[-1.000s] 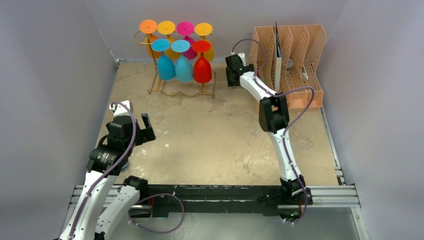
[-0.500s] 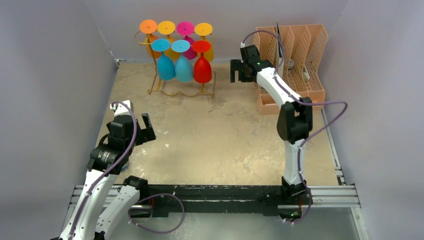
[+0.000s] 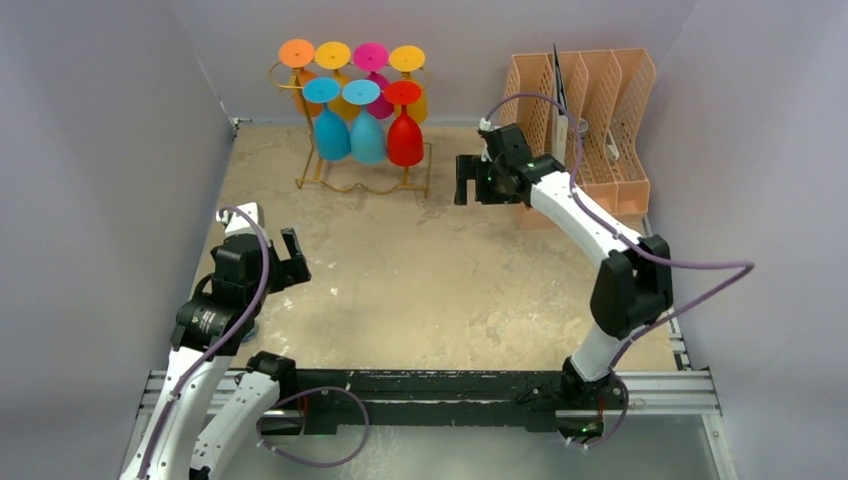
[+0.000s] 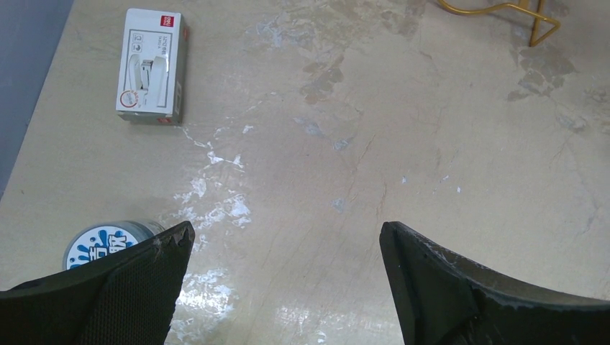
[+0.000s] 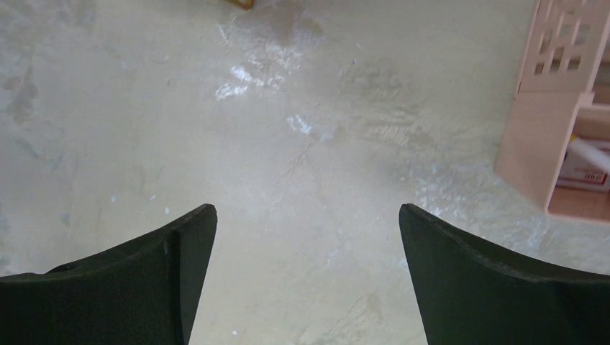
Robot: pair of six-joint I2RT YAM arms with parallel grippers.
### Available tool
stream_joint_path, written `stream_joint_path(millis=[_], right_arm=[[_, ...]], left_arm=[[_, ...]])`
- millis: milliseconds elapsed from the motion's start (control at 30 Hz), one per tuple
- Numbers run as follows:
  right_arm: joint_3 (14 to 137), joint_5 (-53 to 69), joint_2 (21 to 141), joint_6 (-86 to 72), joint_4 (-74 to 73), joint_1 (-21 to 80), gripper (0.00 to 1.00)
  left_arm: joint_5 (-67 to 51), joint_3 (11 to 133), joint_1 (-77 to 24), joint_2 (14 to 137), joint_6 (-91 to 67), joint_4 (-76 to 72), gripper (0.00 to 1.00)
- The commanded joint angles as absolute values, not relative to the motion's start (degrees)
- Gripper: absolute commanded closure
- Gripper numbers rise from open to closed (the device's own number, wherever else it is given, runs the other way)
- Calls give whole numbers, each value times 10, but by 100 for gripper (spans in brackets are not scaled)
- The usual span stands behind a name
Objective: Take the wine glass off the wine glass rack
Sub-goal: Move the distractor to the center of the board, then pick up the wine glass from the wine rack.
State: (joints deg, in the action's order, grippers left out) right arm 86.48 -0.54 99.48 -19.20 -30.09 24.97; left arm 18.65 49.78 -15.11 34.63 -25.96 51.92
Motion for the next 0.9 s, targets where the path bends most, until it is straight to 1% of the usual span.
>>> stream_joint_path(millis=[0, 333, 533, 667, 767, 867], right_arm=[[827, 37, 913, -231, -284, 246, 1], [744, 108, 810, -336, -256, 247, 1], [722, 151, 773, -379, -297, 246, 1], [723, 179, 749, -420, -298, 246, 3], [727, 169, 730, -457, -291, 246, 4], [720, 160, 712, -491, -241, 246, 9]], left_arm=[[180, 494, -149, 336, -254, 501, 0], [184, 494, -149, 324, -254, 500, 0], [185, 492, -149, 324, -254, 500, 0], [175, 491, -149, 332, -251, 495, 0], [164, 491, -149, 339, -248, 491, 0], [153, 490, -149, 341, -244, 485, 0]])
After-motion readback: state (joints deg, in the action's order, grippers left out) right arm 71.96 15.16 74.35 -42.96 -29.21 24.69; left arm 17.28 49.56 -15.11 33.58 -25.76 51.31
